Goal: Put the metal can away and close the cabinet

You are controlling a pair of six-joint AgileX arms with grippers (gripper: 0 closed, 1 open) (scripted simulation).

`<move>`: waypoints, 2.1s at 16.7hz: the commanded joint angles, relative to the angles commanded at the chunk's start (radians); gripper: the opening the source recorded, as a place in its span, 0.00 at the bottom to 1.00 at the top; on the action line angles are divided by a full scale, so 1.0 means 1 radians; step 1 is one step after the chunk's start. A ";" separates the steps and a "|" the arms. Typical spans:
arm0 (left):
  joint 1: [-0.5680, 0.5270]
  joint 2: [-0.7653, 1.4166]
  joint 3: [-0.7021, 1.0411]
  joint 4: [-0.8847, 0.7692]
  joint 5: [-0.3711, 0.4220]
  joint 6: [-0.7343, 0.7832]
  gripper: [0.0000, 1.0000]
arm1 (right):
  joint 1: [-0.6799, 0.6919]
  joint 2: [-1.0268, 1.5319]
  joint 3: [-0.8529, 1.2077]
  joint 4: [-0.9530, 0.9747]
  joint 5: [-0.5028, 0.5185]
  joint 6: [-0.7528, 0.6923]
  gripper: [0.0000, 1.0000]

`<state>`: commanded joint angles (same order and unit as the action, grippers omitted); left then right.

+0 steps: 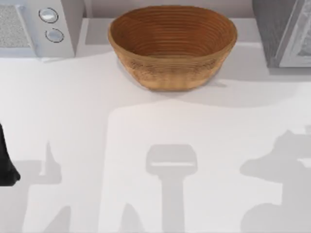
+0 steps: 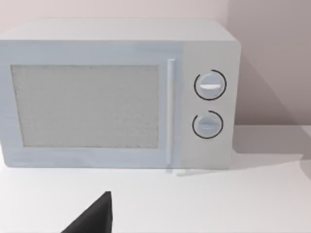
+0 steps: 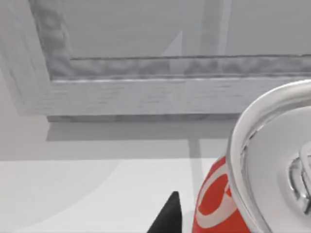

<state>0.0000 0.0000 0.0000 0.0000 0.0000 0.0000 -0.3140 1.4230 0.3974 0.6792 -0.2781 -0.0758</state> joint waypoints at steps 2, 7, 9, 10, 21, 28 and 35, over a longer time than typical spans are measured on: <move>0.000 0.000 0.000 0.000 0.000 0.000 1.00 | 0.000 -0.107 0.024 -0.125 -0.002 0.000 0.00; 0.000 0.000 0.000 0.000 0.000 0.000 1.00 | 0.001 -0.231 0.064 -0.253 -0.004 -0.001 0.00; 0.000 0.000 0.000 0.000 0.000 0.000 1.00 | 0.001 -0.231 0.064 -0.253 -0.004 -0.001 0.00; 0.000 0.000 0.000 0.000 0.000 0.000 1.00 | 0.001 -0.231 0.064 -0.253 -0.004 -0.001 0.00; 0.000 0.000 0.000 0.000 0.000 0.000 1.00 | 0.106 -0.662 -0.092 -0.394 0.093 0.035 0.00; 0.000 0.000 0.000 0.000 0.000 0.000 1.00 | 0.248 -1.192 -0.303 -0.592 0.215 0.068 0.00; 0.000 0.000 0.000 0.000 0.000 0.000 1.00 | 0.314 -1.423 -0.397 -0.679 0.278 0.076 0.00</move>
<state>0.0000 0.0000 0.0000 0.0000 0.0000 0.0000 0.0000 0.0000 0.0000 0.0000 0.0000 0.0000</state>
